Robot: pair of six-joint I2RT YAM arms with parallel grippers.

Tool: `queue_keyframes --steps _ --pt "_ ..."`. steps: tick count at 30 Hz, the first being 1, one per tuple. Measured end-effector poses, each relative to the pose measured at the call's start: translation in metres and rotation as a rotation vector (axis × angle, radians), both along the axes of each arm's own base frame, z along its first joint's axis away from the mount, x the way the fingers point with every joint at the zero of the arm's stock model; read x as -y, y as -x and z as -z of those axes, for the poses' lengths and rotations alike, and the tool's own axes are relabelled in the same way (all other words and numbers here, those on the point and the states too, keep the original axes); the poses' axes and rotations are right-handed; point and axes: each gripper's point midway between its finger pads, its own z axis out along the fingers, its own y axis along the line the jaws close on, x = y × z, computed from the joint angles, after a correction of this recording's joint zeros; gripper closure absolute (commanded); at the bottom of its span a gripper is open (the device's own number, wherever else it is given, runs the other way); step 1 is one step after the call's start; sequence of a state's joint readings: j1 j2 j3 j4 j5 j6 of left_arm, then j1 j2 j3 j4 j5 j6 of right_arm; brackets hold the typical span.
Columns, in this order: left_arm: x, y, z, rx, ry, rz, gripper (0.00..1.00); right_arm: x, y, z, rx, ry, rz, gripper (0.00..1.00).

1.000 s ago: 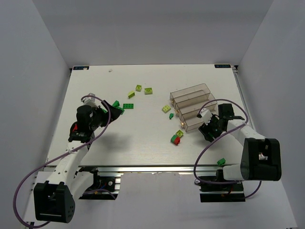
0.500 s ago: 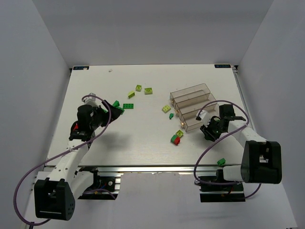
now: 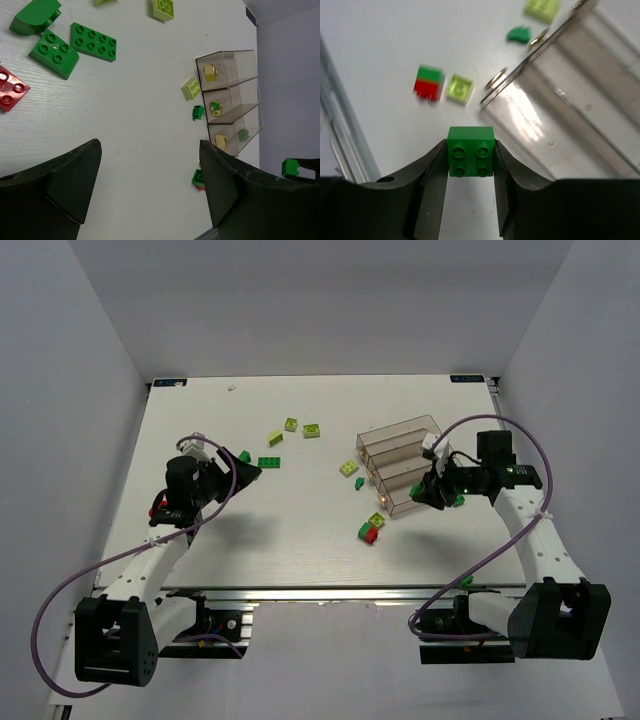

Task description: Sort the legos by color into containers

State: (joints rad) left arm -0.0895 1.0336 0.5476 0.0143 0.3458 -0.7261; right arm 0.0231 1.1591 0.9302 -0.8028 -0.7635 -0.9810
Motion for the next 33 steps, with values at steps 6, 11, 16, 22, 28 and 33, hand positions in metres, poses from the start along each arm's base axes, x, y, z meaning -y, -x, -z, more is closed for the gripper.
queue_keyframes --steps 6,11,16,22,28,33 --pt "0.006 0.000 0.002 -0.008 0.010 0.020 0.12 -0.013 -0.059 -0.041 -0.015 -0.176 0.274 1.00" --pt "0.014 0.003 0.002 -0.012 0.021 0.037 0.13 -0.012 -0.129 -0.044 -0.052 -0.223 0.559 1.00" --pt "0.025 0.008 -0.003 -0.010 0.039 0.056 0.14 -0.009 -0.188 -0.027 -0.049 -0.217 0.722 1.00" --pt "0.031 0.017 -0.010 0.007 0.054 0.059 0.14 0.006 -0.229 0.015 -0.046 -0.139 0.825 1.00" --pt "0.028 0.025 -0.010 0.006 0.058 0.039 0.14 0.013 -0.239 0.042 -0.048 -0.078 0.842 0.83" --pt "0.026 0.028 -0.005 -0.013 0.058 0.030 0.14 0.013 -0.252 0.045 -0.023 -0.066 0.834 0.63"
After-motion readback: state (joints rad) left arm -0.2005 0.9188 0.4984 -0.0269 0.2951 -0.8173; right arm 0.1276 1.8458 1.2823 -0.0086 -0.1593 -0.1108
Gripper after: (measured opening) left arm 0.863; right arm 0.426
